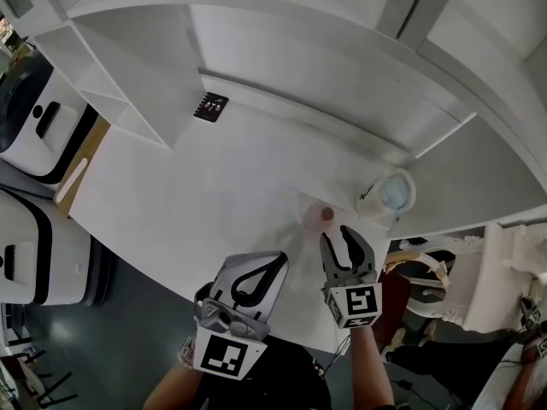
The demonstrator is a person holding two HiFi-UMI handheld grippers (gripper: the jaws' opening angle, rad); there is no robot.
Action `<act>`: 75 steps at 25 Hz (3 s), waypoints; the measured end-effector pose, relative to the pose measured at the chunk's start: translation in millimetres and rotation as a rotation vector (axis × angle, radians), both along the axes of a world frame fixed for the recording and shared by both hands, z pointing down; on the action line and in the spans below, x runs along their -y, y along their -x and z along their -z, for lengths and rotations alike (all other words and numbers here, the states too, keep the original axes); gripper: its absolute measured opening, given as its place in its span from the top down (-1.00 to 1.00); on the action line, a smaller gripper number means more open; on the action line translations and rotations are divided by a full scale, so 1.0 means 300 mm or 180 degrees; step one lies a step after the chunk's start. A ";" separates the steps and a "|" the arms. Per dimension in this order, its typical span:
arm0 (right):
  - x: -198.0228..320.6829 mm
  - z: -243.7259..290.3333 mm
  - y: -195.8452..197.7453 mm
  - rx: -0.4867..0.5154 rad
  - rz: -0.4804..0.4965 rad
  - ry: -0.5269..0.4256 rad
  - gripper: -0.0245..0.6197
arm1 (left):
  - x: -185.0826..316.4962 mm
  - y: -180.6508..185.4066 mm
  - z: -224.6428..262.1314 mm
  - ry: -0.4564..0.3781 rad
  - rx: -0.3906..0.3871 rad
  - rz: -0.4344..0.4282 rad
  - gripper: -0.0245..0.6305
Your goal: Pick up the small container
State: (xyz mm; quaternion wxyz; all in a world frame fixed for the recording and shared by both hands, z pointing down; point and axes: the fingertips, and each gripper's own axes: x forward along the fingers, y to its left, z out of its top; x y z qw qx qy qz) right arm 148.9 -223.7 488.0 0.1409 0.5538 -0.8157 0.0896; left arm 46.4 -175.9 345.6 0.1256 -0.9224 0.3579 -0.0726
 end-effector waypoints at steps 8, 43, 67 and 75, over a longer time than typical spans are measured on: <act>0.082 -0.148 -0.015 -0.0141 -0.0008 0.0233 0.45 | 0.022 0.018 -0.008 0.0008 0.0016 0.0104 0.92; 0.222 -0.192 0.023 -0.0077 0.0005 0.0160 0.48 | 0.075 0.064 -0.070 0.0149 0.0113 0.0241 0.92; 0.123 -0.009 0.045 0.0101 0.0156 0.0126 0.49 | 0.097 -0.088 -0.312 0.0708 0.0115 -0.0185 0.52; 0.079 0.055 0.060 0.0109 0.0203 0.0101 0.49 | 0.093 -0.176 -0.481 0.0699 0.0516 -0.0350 -0.11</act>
